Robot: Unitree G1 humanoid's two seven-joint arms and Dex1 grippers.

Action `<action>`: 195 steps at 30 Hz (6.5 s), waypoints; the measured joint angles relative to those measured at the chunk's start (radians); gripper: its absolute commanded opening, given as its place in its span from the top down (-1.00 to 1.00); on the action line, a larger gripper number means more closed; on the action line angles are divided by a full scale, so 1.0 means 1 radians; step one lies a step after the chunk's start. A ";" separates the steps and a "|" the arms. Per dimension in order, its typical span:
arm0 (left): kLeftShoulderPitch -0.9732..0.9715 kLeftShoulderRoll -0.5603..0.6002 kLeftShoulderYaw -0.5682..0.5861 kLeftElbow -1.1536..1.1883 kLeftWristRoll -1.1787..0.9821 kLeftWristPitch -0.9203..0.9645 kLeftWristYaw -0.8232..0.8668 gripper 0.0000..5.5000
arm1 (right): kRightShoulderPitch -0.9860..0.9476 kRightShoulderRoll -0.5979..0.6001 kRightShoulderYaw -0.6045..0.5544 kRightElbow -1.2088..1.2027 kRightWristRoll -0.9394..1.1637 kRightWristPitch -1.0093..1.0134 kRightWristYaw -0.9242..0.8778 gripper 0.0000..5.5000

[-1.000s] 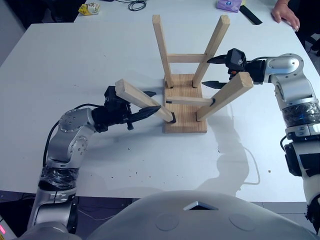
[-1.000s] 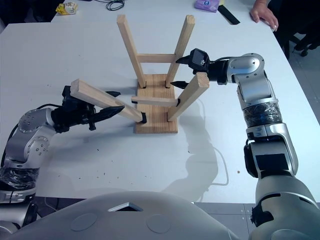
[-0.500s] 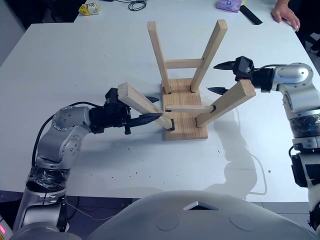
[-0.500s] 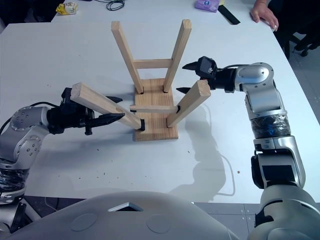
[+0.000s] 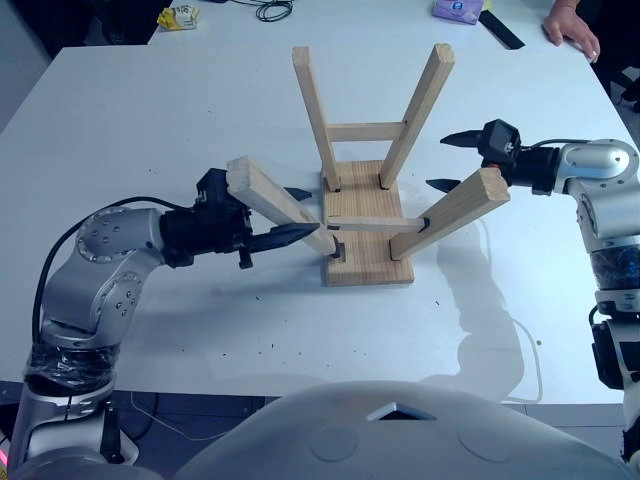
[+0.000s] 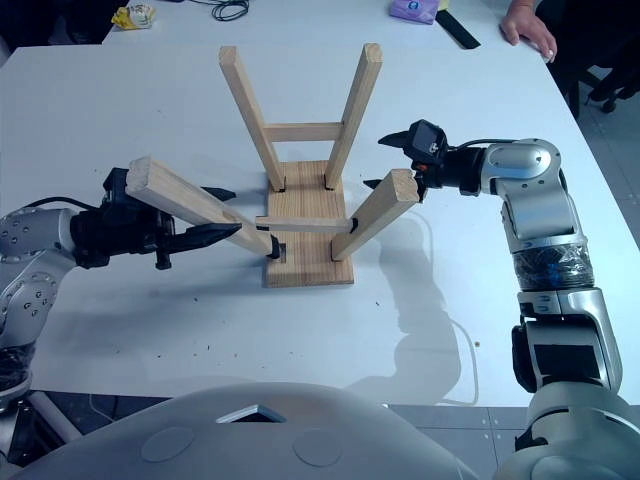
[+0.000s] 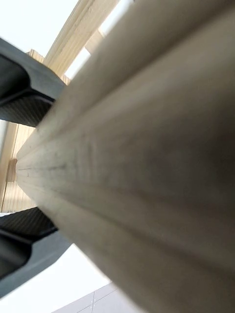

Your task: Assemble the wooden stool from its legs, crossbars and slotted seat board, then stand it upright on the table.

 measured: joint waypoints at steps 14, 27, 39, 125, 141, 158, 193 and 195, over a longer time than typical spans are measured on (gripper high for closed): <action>0.058 -0.114 -0.039 -0.007 0.081 -0.087 0.076 0.26 | -0.166 0.025 0.038 0.202 -0.027 -0.062 0.057 -0.44; 0.129 -0.092 -0.037 -0.023 0.083 -0.144 0.045 0.26 | -0.215 0.034 0.043 0.264 -0.039 -0.090 0.074 -0.44; 0.105 -0.032 -0.021 0.028 0.045 -0.145 -0.031 0.26 | -0.198 0.034 0.037 0.240 -0.038 -0.079 0.070 -0.44; -0.139 0.132 -0.179 0.243 -0.015 -0.154 -0.244 0.26 | 0.059 0.028 -0.037 -0.101 0.046 0.116 -0.017 -0.44; -0.237 0.138 -0.258 0.302 -0.005 -0.173 -0.289 0.26 | 0.170 0.040 -0.034 -0.220 0.046 0.135 -0.077 -0.44; -0.127 0.144 -0.260 0.178 -0.007 -0.215 -0.130 0.26 | 0.184 0.061 -0.032 -0.248 0.046 0.158 -0.126 -0.44; -0.262 0.142 -0.319 0.352 -0.028 -0.237 -0.232 0.26 | 0.225 0.083 -0.069 -0.416 0.196 0.319 -0.174 -0.44; -0.257 0.144 -0.319 0.345 -0.028 -0.239 -0.227 0.26 | 0.207 0.106 -0.117 -0.458 0.268 0.395 -0.217 -0.44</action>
